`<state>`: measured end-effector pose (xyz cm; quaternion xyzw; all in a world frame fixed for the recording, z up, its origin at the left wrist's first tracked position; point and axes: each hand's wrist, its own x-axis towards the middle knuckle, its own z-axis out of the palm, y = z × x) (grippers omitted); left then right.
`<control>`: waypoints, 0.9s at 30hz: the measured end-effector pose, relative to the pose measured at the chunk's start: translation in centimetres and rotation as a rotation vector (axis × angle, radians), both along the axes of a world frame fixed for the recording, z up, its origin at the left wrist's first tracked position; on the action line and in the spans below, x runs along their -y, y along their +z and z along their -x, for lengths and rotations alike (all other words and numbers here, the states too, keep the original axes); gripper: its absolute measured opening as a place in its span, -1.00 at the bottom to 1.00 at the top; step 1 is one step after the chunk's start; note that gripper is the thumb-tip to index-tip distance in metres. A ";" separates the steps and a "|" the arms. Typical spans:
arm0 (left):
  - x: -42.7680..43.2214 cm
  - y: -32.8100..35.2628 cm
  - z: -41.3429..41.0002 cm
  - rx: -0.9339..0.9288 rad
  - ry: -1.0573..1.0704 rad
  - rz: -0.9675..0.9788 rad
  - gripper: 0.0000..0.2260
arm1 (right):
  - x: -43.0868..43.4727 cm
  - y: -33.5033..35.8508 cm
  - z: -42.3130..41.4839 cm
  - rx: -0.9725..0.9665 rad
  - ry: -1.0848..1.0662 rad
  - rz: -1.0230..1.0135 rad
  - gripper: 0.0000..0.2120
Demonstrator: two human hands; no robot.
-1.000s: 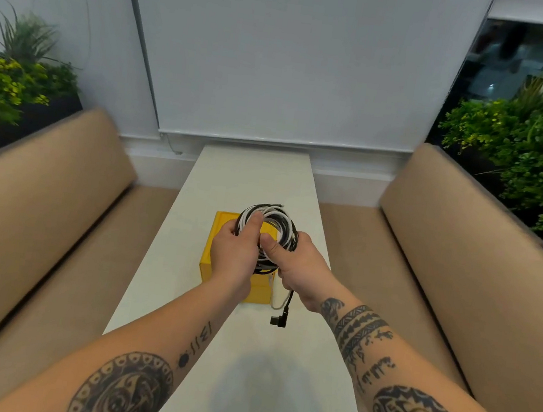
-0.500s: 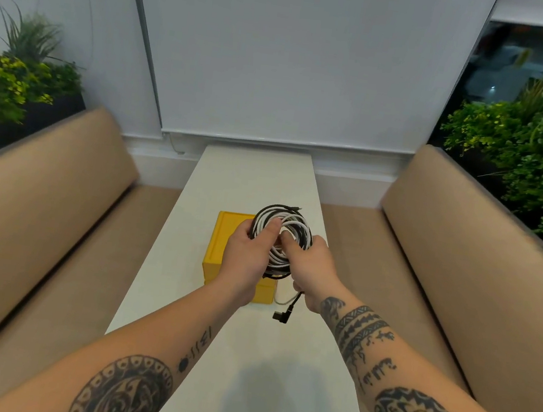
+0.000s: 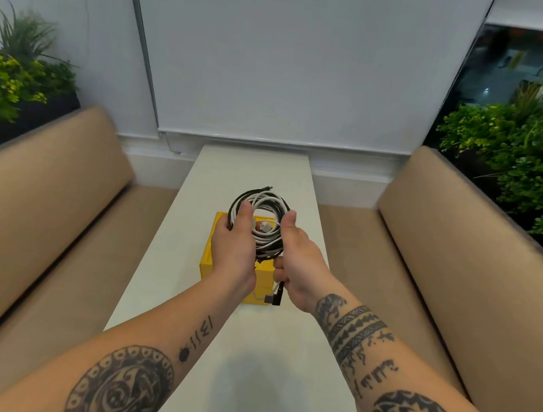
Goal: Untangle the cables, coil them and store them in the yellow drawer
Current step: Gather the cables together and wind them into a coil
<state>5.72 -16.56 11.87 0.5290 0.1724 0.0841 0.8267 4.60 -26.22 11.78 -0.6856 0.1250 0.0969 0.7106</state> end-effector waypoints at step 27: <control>-4.7 0.0 -0.4 -0.330 -0.943 -0.232 -0.49 | 4.2 0.1 -1.6 0.233 0.634 0.962 -0.52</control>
